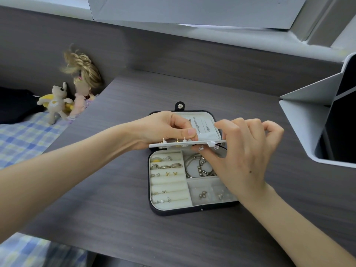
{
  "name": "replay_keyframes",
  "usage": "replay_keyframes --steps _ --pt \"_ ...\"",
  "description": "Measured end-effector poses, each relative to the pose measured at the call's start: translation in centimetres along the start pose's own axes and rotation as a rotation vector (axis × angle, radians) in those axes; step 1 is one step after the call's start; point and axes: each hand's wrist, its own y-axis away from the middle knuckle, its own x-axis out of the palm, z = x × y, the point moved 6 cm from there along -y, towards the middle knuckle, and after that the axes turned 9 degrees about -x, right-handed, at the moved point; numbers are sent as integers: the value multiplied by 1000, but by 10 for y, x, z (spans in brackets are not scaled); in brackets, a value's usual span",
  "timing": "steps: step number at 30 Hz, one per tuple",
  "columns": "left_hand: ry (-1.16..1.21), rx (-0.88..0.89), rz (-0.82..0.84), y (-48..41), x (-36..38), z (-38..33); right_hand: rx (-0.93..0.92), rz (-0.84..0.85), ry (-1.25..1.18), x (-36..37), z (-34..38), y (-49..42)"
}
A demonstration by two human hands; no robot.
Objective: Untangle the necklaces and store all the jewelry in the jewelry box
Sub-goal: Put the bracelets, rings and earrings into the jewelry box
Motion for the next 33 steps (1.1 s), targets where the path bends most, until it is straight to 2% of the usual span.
replay_keyframes --steps 13,33 --pt "99 -7 35 -2 0 2 -3 -5 5 0 0 1" --pt "92 -39 11 -2 0 3 -2 -4 10 0 0 0"
